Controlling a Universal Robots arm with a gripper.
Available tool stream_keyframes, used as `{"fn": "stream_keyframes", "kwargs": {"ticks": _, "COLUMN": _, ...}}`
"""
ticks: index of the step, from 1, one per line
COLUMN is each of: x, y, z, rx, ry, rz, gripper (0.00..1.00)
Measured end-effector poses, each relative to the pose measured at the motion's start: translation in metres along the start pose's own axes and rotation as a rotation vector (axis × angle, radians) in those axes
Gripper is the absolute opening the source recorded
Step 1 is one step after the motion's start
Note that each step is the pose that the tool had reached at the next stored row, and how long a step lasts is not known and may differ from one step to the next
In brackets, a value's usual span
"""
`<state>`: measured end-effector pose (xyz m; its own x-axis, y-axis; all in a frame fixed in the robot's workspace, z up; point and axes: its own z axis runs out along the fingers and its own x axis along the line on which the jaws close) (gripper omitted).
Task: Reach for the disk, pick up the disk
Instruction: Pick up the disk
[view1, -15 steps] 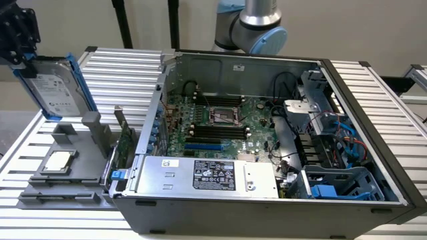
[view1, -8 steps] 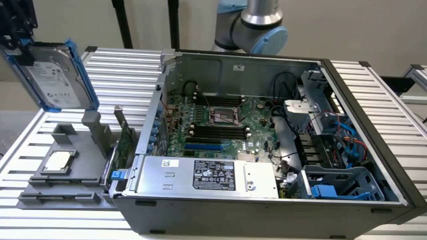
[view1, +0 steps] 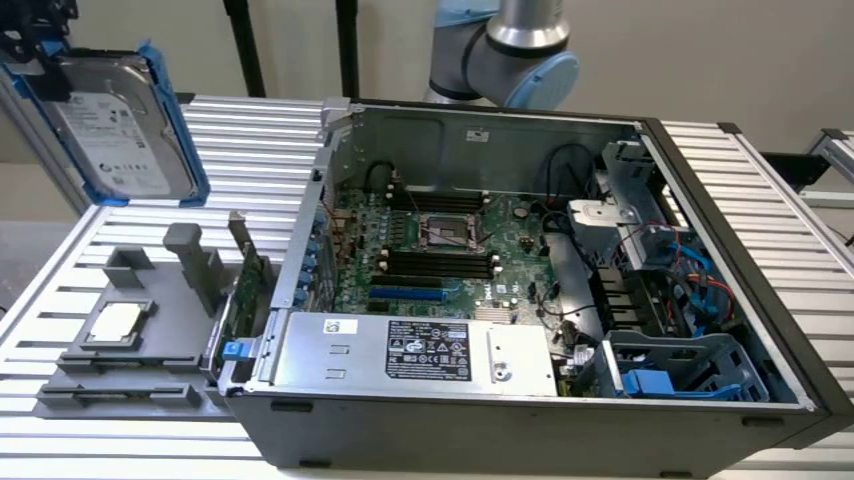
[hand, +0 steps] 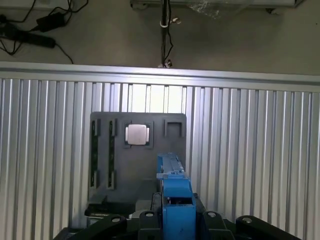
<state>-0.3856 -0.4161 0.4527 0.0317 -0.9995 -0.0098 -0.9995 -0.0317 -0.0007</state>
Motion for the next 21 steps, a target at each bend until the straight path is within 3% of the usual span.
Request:
{"fn": "stream_keyframes", "kwargs": {"ticks": 7, "x": 0.009, "y": -0.0252, "z": -0.0208, "rx": 0.0001, "ry": -0.0136, "rz": 0.000, "gripper": 0.33}}
{"fn": "stream_keyframes", "kwargs": {"ticks": 21, "x": 0.026, "y": -0.0770, "z": -0.0371, "rx": 0.0008, "ry": -0.0519, "rz": 0.000, "gripper": 0.33}}
